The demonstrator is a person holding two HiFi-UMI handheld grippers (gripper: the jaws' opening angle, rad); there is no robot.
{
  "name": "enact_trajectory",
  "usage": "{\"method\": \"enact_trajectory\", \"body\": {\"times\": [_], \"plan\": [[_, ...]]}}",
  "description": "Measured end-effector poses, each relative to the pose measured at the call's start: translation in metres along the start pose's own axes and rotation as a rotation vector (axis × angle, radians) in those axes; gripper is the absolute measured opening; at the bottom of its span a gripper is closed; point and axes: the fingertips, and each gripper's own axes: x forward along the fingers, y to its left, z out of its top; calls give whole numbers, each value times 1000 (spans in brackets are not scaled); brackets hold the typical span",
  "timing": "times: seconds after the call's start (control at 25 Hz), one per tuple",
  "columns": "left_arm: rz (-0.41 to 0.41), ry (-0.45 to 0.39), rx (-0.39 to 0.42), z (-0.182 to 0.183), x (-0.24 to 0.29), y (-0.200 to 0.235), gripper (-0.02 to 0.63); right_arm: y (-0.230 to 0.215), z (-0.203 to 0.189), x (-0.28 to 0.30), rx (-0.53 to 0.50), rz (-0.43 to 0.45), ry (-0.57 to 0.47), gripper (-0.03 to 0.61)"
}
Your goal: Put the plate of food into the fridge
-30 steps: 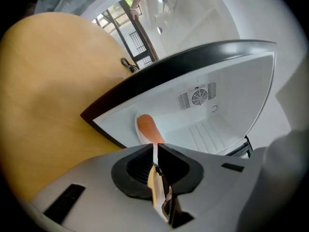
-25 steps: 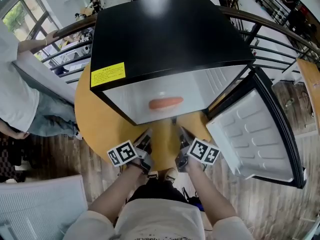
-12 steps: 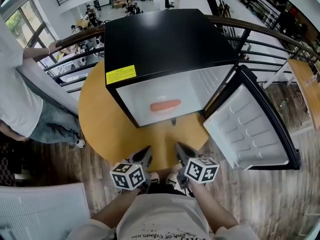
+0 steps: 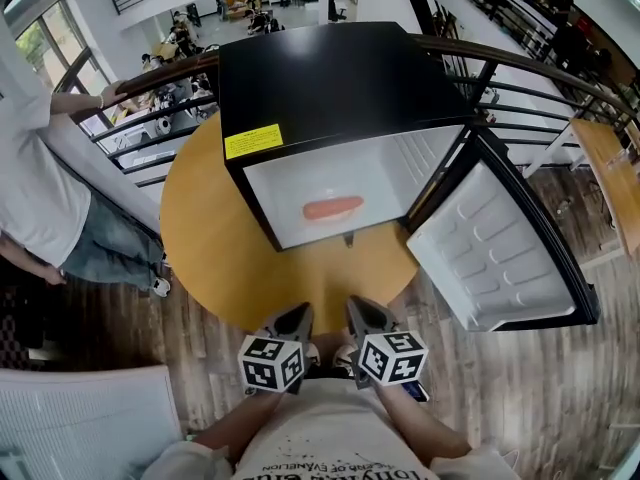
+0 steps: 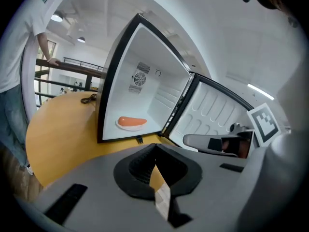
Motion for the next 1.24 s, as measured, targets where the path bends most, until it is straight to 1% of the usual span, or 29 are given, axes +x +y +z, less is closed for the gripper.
{"method": "enact_trajectory", "body": {"times": [0.2,0.32,0.44,0.84,1.24], "plan": [[0,4,37,2,0,-1,23,1,-11,1,0,-15,43,26],[-5,3,37,3,-1,-2,23,2,-13,-1,-24,-26,54,26],[-10,6,42,3,-2,-5,24,2,-14,-4,-17,-32,55,26],[-9,22,15,-5,-3,-3,23,4,-22,0,3,-18,76,26],[-12,35,18,-10,1,-1,23,4,-24,3,-29,-8,82,26]]}}
